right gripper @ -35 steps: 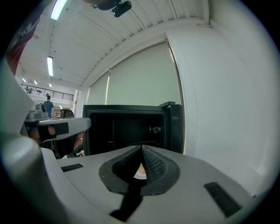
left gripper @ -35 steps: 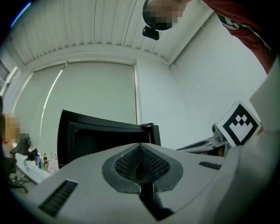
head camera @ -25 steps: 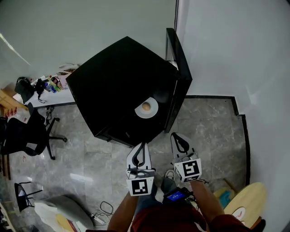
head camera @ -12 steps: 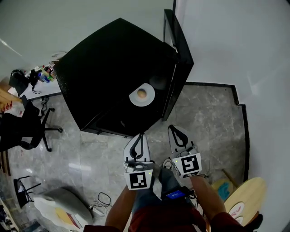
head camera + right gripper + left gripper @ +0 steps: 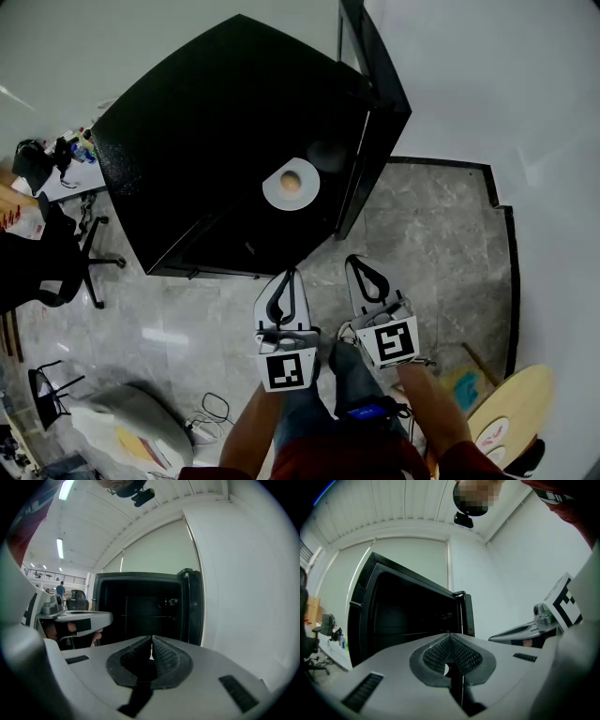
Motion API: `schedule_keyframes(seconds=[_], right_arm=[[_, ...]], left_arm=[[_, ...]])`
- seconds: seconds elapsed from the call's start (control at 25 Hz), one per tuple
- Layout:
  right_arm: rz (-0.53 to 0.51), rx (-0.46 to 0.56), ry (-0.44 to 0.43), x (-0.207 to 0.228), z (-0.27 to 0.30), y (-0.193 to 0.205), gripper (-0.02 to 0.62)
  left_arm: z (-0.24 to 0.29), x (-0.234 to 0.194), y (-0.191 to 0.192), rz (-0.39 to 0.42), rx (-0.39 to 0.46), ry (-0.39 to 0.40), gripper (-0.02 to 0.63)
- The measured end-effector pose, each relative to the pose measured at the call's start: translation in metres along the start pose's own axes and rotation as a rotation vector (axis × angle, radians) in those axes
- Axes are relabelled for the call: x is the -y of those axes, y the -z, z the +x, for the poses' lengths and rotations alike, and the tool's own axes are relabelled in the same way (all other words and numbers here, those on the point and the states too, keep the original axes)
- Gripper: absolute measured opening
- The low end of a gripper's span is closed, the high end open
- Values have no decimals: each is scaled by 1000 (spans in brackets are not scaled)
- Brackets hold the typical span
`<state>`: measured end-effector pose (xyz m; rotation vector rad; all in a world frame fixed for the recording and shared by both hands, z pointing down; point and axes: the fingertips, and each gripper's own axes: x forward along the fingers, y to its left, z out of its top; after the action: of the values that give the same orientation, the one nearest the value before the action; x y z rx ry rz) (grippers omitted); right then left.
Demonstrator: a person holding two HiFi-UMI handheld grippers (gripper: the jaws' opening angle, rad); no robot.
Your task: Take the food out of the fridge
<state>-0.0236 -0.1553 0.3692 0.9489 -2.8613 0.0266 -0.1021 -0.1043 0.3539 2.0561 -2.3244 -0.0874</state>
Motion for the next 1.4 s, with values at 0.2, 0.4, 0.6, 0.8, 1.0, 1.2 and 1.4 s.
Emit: schedule_keyframes(seconds=[0.2,0.4,0.6,0.8,1.0,1.2,1.4], right_arm=[[-4,15,-8,-1,5,12,23],[-4,12,-8,2,9,26,23],[-36,29,-29,-1,18,35,23],[-1,45,-14,2,24,43,23],[15,43,-1,8,30,61,23],[32,41,7,7,31,75,23],[46,35,20,11,32,91,23]], left_arm=[[1,-5,19,-6,-16,-11,13],[2,-9,37,1,-29,-21,12],[4,-14,53,1,-40,-33,14],[8,-19,69,5,-43,-45,13],[12,-20,85,13,-48,-43,13],[8,-24,98,29,-45,-50,13],[10,-27,111,32,-40,-56,12]])
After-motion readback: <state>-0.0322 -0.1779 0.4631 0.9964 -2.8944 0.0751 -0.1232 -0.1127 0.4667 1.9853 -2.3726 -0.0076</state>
